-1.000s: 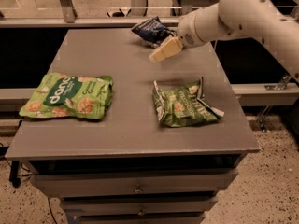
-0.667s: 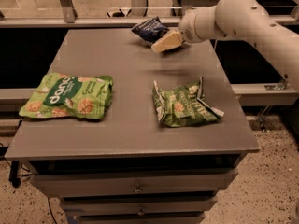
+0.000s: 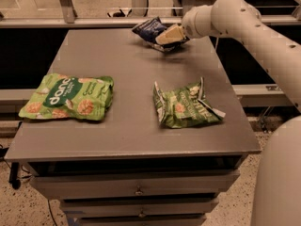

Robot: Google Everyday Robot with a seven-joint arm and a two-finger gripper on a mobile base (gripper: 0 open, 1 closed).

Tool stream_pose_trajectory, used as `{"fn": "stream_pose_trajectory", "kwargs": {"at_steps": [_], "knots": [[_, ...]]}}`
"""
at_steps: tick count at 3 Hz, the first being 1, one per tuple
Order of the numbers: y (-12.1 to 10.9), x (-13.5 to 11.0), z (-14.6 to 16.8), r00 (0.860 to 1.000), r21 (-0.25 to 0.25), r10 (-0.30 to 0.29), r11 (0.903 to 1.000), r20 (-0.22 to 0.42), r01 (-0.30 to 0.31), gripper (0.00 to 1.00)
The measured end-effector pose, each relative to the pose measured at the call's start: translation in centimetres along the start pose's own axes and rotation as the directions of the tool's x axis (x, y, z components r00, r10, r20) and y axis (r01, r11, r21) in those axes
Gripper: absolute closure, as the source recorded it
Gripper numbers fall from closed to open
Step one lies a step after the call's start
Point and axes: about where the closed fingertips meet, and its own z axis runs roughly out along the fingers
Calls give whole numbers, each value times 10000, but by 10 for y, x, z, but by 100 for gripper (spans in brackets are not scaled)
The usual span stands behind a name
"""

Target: Move blue chip bag near green rice chip bag

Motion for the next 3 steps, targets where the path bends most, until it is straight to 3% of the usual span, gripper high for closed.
{"fn": "stream_pose_trajectory", "kwargs": {"at_steps": [1, 3], "knots": [[2, 5, 21, 9996, -363, 279, 9989, -80, -282, 0], [25, 22, 42, 9960, -1358, 754, 9874, -483, -813, 41]]}}
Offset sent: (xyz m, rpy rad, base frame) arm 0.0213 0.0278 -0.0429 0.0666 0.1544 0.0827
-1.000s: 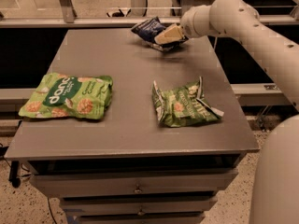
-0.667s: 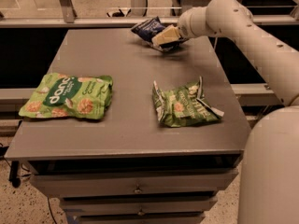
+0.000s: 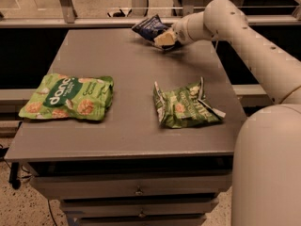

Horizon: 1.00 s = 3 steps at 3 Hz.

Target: Move blue chip bag near green rice chip bag

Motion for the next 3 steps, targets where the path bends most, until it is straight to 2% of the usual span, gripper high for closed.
{"fn": "stream_pose_trajectory", "kwargs": {"at_steps": [1, 2, 3], "knots": [[7, 6, 2, 9999, -253, 87, 9996, -112, -90, 64], [13, 4, -2, 9999, -405, -81, 9992, -120, 76, 87], [24, -16, -19, 9978, -560, -602, 9965, 296, 617, 100]]}}
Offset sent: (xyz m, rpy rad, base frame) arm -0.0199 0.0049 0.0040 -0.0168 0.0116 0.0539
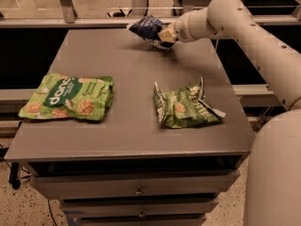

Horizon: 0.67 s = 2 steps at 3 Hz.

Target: Move blue chip bag near green rice chip bag

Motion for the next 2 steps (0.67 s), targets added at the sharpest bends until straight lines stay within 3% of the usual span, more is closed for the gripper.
{"fn": "stream_pose_trajectory", "kwargs": {"at_steps": [1, 2], "knots": [[34, -31, -17, 9942, -701, -863, 9934, 649, 908, 100], [80, -58, -19, 9753, -1743, -1823, 9637, 1248, 2025, 100]]}}
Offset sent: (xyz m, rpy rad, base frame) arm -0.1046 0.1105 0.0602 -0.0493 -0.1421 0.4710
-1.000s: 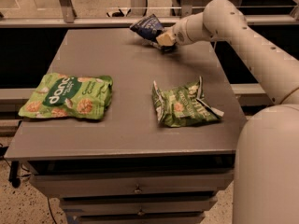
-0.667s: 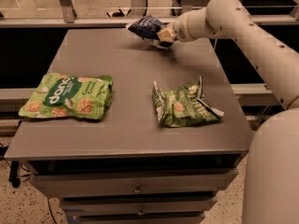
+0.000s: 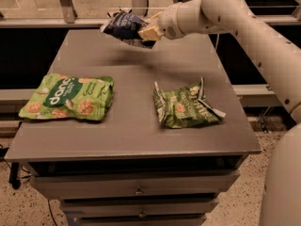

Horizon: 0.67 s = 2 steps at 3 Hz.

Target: Move blue chip bag near green rice chip bag

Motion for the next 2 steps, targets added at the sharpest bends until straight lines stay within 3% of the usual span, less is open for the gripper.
{"fn": "stream_pose_trajectory", "kwargs": {"at_steps": [1, 2], "knots": [[41, -21, 15, 9968, -1255, -729, 9891, 333, 766, 100], [77, -27, 24, 9945, -2274, -876, 9688, 574, 984, 100]]}}
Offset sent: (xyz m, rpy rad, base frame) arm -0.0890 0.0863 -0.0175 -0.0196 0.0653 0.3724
